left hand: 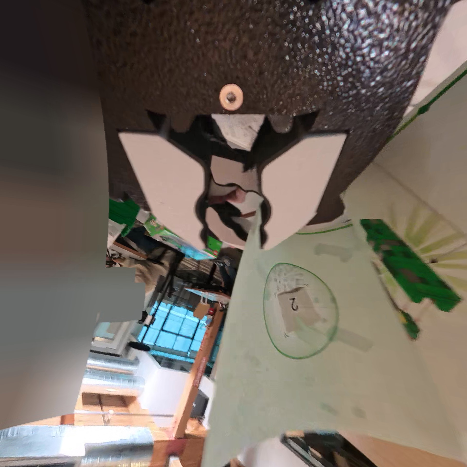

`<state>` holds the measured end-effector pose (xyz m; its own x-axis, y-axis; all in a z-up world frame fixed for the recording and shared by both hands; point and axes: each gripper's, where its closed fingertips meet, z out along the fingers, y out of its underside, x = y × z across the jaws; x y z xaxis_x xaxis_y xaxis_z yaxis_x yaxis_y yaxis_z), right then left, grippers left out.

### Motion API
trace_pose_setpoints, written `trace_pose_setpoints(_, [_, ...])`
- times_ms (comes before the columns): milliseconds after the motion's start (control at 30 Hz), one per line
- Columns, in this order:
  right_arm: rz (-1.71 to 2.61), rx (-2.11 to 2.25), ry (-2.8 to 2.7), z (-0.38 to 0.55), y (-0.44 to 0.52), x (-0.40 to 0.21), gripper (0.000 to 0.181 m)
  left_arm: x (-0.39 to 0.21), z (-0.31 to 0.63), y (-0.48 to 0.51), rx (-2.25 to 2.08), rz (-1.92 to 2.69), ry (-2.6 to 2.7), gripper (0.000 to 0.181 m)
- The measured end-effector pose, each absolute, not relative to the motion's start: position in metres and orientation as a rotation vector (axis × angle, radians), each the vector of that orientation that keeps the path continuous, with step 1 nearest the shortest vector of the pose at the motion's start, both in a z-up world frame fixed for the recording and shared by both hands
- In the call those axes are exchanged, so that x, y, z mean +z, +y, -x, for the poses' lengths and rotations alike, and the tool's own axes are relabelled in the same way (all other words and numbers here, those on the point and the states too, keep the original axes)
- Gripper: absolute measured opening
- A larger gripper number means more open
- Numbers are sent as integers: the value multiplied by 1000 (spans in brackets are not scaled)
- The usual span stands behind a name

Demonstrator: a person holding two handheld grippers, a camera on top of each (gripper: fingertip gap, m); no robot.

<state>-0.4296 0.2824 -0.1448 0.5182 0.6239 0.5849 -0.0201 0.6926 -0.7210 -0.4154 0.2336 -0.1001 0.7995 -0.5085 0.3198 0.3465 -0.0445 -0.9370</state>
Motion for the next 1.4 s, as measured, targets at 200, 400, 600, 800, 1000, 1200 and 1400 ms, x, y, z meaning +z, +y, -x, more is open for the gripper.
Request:
trace_pose_setpoints(200, [1052,969,-630,418,318,-152,34,-79,417,226,-577,1364,152,65])
trace_pose_setpoints(400, [1064,1345,-408,393,338,-148,26,-68,443,212,-589,1284,41,49])
trace_pose_setpoints(600, [986,1421,-449,396,323,-140,18,-70,454,209,-565,1294,-2,42])
trace_pose_setpoints(800, [930,1240,-615,418,291,-131,0,-68,478,195,-402,1327,-80,35])
trace_pose_setpoints(1000, [857,1106,-801,445,252,-128,0,-65,490,175,-305,1355,-98,45])
trace_pose_setpoints(1200, [775,998,-1006,466,225,-142,0,-91,463,194,-267,1557,57,82])
trace_pose_setpoints(1400, [704,936,-1168,474,207,-154,0,-115,452,219,-192,1664,149,47])
